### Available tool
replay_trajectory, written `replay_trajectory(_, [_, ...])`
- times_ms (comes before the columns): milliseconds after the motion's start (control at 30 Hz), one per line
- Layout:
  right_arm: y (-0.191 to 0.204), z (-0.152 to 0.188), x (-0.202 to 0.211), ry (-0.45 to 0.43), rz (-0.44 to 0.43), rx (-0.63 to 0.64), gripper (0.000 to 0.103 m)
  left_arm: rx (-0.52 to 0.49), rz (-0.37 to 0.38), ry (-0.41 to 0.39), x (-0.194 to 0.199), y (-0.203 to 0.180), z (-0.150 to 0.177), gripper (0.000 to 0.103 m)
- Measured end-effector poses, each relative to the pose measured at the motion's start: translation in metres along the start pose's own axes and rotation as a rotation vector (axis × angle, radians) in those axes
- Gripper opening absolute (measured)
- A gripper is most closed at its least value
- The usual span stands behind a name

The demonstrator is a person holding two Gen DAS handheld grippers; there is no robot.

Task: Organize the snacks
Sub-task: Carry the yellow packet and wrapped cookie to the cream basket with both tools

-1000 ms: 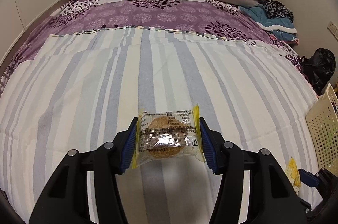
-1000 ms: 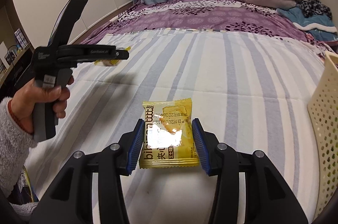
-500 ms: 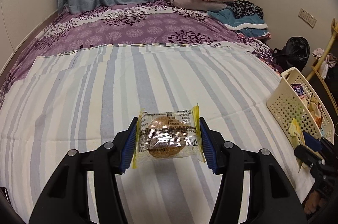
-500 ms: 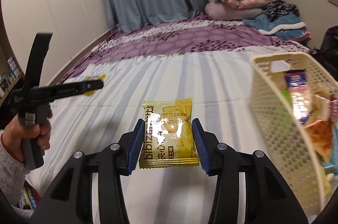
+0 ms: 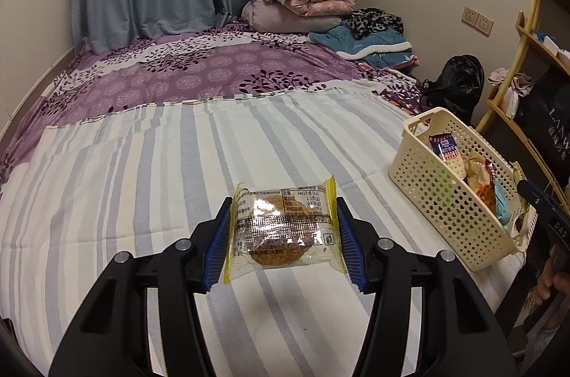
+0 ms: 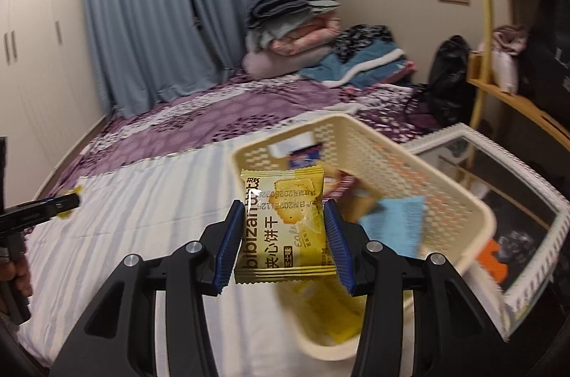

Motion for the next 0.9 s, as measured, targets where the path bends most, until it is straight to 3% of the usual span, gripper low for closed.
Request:
replay_trajectory(333, [-0.048,0.019,-0.019,0.054,0.093,-0.082,0.049,-0.031,0.044,0.002,0.009,-0.029,0.001,0.056])
replay_trajectory(433, [-0.053,0.020,-0.014,0.042,0.084,-0.111,0.064,-0.035,0.061,0.004,0.008,-0.038,-0.005,0.056])
replay_trajectory(500, [-0.054,0.019,-0.011,0.028,0.088,-0.115,0.066,-0.048,0.074,0.006,0.005,-0.048,-0.009,0.056])
replay_trajectory(900, [-0.074,0.010,0.003,-0.034,0.120,-0.124,0.068,-0.193,0.192,0.084,-0.046,-0.153,-0.021,0.056])
Point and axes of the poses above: each gripper's, at about its wrist camera, not at the fingertips, and x roughly against the way its jaws point, y to its left, z to its underside, the point moved 7 cm from there along -x, roughly the way its jaws point, and after that the axes turned 6 degrees about x, right-handed, at the moved point
